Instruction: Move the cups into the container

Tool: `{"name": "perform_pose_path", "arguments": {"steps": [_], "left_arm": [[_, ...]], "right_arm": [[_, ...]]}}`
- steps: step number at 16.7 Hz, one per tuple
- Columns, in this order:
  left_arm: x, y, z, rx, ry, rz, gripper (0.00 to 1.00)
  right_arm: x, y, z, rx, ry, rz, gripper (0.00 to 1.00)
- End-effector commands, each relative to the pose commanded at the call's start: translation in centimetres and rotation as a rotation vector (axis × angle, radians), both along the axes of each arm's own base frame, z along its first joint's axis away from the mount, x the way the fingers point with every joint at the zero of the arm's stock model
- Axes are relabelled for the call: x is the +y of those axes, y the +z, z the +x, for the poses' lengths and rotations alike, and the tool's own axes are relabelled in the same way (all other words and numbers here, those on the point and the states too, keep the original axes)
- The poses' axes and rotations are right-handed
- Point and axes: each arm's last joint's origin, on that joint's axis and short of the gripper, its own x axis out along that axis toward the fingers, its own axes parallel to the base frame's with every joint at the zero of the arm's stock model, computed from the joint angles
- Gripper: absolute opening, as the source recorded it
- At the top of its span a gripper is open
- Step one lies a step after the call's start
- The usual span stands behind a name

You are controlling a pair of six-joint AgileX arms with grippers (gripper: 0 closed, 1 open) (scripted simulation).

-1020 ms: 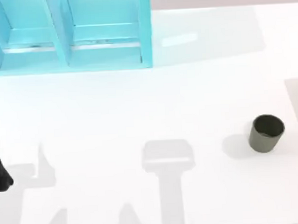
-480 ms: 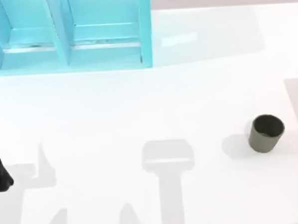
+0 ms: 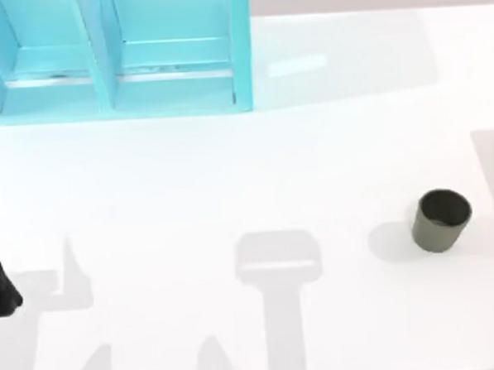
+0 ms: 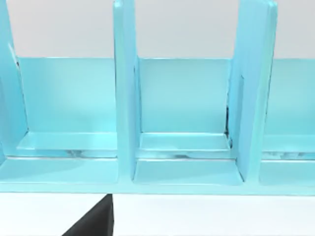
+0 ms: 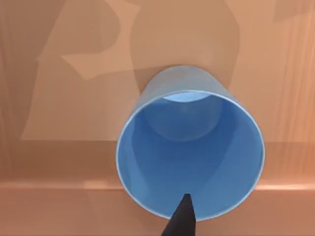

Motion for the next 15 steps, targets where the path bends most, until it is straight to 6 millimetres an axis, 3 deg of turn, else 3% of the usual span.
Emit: {"name": "perform_pose_path", "arguments": {"steps": [2, 3, 12, 15], "left_arm": [[0.0, 0.0, 0.0, 0.000, 0.000, 0.000, 1.00], [0.0, 0.0, 0.0, 0.000, 0.000, 0.000, 1.00], [0.0, 0.0, 0.0, 0.000, 0.000, 0.000, 1.00], [0.0, 0.0, 0.0, 0.000, 0.000, 0.000, 1.00]], "right_arm": [[0.0, 0.0, 0.0, 0.000, 0.000, 0.000, 0.98], [0.0, 0.0, 0.0, 0.000, 0.000, 0.000, 1.00], [-0.1, 0.1, 0.0, 0.001, -0.003, 0.000, 1.00], [-0.4, 1.6, 0.1, 0.007, -0.013, 0.004, 1.00]]}}
